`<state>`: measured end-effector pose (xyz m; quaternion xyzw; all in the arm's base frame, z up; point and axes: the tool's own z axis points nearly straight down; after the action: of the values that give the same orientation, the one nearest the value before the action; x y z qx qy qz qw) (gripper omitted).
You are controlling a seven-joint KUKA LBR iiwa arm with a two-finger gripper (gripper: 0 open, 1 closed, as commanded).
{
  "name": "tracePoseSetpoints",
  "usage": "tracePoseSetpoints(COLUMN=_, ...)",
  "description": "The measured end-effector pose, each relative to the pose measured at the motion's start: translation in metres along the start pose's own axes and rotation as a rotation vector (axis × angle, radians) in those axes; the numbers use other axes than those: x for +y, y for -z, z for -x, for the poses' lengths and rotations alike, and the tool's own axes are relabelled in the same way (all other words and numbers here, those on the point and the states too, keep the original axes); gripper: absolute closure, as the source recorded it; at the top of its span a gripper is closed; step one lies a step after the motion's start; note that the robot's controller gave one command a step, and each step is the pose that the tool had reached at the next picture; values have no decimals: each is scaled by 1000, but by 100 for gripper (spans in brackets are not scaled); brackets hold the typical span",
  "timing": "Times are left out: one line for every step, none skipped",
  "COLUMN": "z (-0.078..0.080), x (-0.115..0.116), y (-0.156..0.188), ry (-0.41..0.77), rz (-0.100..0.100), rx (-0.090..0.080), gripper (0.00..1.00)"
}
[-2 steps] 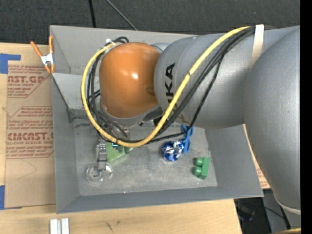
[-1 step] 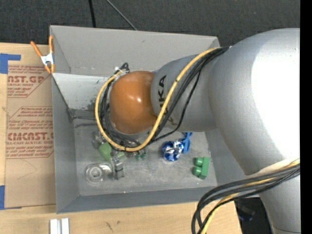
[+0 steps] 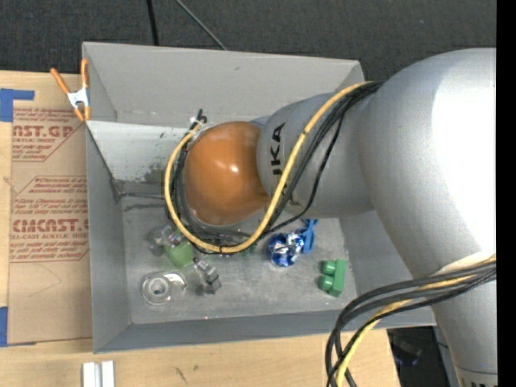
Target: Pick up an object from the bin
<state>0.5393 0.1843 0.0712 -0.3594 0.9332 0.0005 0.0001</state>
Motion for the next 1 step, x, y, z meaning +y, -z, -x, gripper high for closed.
tracePoseSetpoints(z=0, x=0, y=0, ry=-1, rz=1, rx=-1, gripper=100)
